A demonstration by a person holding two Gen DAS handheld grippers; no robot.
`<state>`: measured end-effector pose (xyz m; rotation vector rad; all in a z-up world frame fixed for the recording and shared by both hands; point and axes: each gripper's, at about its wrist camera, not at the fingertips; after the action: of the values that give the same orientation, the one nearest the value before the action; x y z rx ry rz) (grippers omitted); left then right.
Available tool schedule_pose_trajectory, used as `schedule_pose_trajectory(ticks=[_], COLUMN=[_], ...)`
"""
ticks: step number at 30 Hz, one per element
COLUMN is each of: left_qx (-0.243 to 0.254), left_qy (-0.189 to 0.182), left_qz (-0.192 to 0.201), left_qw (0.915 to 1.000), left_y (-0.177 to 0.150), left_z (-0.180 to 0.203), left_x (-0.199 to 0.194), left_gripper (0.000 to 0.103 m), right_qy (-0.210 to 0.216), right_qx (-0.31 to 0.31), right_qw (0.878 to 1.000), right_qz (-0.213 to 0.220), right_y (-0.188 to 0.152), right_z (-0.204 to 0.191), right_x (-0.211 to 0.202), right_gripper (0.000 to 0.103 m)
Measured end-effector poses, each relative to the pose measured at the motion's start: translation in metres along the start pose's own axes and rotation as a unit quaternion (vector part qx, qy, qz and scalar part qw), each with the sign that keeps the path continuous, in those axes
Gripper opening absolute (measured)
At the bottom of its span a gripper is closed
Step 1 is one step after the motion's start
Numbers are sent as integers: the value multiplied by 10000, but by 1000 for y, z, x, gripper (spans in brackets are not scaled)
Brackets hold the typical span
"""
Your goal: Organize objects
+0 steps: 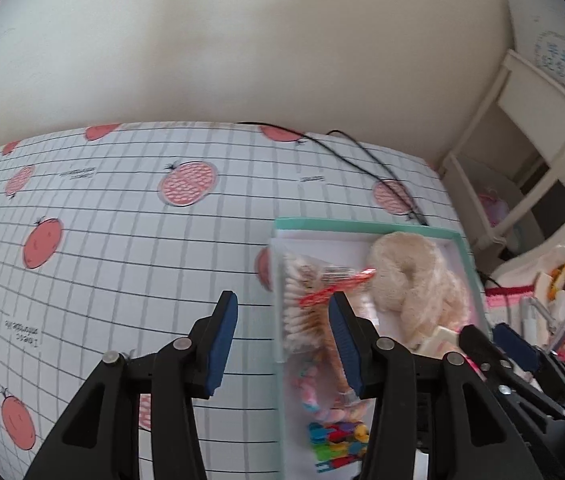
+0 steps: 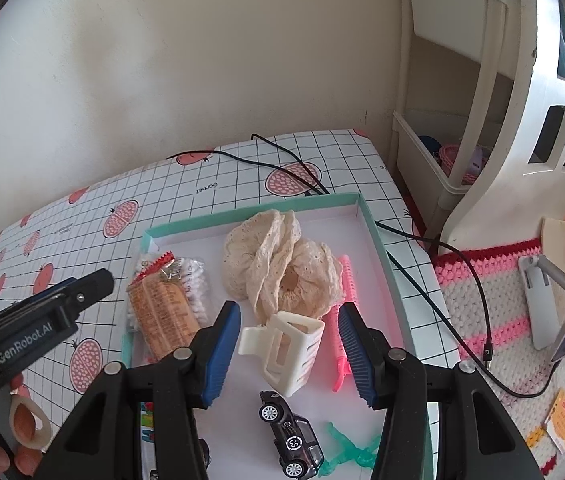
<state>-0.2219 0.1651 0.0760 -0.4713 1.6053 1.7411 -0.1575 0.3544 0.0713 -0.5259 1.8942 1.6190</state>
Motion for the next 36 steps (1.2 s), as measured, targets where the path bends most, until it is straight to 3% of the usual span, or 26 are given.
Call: schedule_pose_trajectory(ticks=[5, 7, 9, 11, 15, 20, 22, 36], left_qx=[-19, 12, 2, -39, -147, -267, -317, -441], left_qy=[282, 383, 483, 536, 684, 781, 867, 924], left_qz=[-51, -57, -52, -53, -15, 38, 67, 273], left_qw=[9996, 9992, 9988, 9985, 9975, 9966, 9957, 9944], left_y=[-1, -2, -2, -2, 0, 1, 2, 6], left_z=[-12, -16, -21, -25, -34, -44, -49, -63], left_x=[5, 7, 9, 11, 13, 13, 14, -1], left_gripper=[56, 59, 69, 71, 86, 92, 103, 103], right_qy=[-32, -33, -35, -36, -25, 9, 8, 38], right_qx=[21, 10, -8, -15, 11, 35, 45, 162], right_qw=[10000, 10000, 10000, 10000, 10000, 10000, 10000, 9998], right_qz=[-36, -55, -56, -60, -45, 0, 56, 149], right_y=[-3, -4, -5, -5, -5, -5, -4, 1], right_z=[-1, -3, -4, -5, -7, -10, -11, -18], right_x=[5, 7, 9, 10, 12, 14, 13, 4], right_gripper=[55, 59, 62, 64, 76, 92, 103, 103])
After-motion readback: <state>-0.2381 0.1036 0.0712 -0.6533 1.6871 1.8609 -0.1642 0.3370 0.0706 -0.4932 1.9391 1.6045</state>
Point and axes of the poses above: each gripper's, at about its wrist camera, not at the fingertips, and x roughly the way its jaws point, z to its right, y to its top, and after that the axes turned 14 degrees about z, right-handed
